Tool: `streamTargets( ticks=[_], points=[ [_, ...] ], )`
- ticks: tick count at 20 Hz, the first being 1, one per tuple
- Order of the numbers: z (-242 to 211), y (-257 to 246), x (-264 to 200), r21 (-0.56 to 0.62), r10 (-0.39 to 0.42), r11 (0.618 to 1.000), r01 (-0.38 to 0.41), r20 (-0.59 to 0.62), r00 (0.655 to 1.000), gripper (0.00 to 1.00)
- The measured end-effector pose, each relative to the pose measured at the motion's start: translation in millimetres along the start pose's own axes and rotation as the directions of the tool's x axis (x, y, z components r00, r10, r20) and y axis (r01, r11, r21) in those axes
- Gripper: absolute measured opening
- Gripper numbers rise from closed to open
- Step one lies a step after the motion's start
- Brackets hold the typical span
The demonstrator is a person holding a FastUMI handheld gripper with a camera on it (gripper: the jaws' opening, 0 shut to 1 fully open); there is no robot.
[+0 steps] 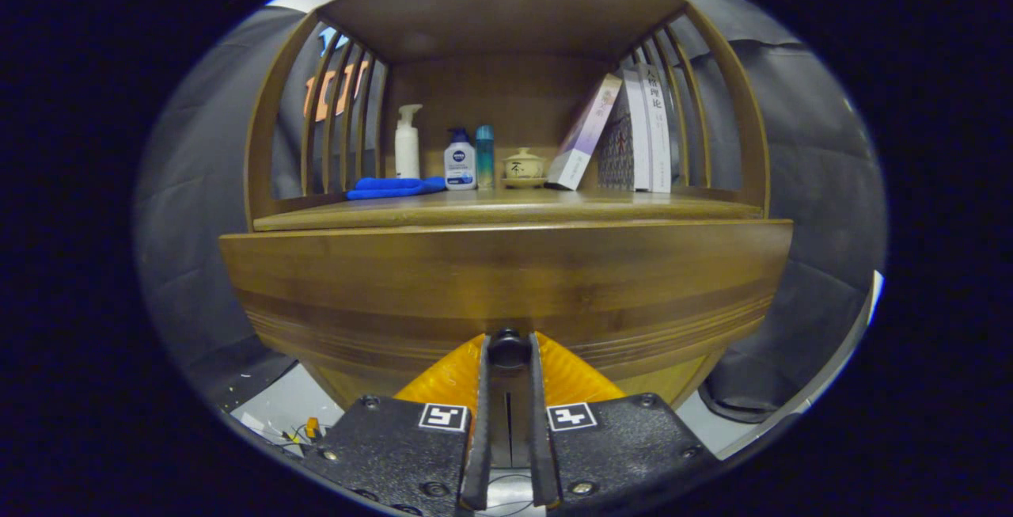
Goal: Pull open the drawer, take out the items inside it, and place them on the countertop above the cabinet.
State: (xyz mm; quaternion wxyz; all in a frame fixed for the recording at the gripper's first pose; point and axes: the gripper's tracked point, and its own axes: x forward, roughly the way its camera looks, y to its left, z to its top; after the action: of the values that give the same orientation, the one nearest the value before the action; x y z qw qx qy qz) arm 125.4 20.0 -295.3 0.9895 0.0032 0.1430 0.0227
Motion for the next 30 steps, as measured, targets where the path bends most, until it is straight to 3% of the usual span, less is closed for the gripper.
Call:
streamTargets(
  ticks=[24, 30],
  points=[
    [-38, -6, -118, 0.012, 0.052, 0.999, -0.051, -0.050, 0.997, 0.23],
    [-45, -4, -134, -0.044, 0.058, 0.997, -0.059, -0.038, 0.998, 0.23]
  ],
)
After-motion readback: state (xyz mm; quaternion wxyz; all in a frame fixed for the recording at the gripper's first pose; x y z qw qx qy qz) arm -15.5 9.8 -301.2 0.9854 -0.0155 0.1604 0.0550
